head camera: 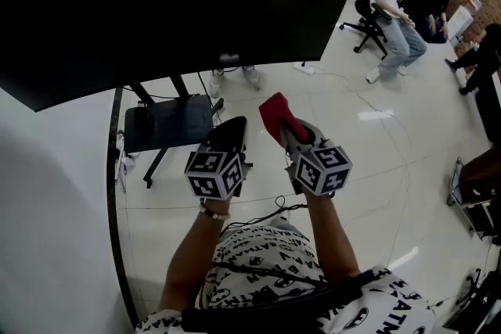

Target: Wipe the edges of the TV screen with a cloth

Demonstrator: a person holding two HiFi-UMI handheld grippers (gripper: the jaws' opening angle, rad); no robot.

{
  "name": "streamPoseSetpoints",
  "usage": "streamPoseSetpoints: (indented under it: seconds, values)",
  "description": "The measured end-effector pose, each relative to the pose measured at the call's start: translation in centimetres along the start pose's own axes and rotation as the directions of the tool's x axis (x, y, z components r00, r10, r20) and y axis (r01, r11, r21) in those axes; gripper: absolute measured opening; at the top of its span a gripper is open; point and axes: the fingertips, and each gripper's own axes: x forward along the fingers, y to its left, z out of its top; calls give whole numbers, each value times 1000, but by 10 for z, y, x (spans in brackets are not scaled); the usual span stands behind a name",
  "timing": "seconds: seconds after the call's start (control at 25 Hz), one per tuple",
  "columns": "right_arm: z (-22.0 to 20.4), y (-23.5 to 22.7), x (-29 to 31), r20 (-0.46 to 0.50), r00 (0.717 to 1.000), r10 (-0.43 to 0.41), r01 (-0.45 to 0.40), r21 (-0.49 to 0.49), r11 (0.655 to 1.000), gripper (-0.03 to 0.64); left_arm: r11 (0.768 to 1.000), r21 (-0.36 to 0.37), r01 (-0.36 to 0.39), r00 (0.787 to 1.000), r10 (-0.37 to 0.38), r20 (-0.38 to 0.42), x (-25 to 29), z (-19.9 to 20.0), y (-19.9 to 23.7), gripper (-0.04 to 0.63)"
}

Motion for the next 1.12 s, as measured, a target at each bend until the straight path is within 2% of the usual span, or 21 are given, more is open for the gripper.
streamPoseSetpoints:
  seconds: [0.24,0.56,0.88,1.12]
  values:
    - [7,-56,6,-5,998,-59,59,-23,998,60,1000,-10,29,1000,-29,-2,47,0,-22,3]
    - [2,-139,26,-51,990,-134,135,5,991,60,998,-42,41,999,-41,15,117,-2,-43,3]
    - [-9,-212,57,-96,977,-189,197,85,977,60,998,-57,31,1000,-30,8,161,-10,-47,3]
    - [-17,-241,86,-136,973,-188,214,215,953,60,998,-69,7,1000,-7,-4,161,-22,-45,3]
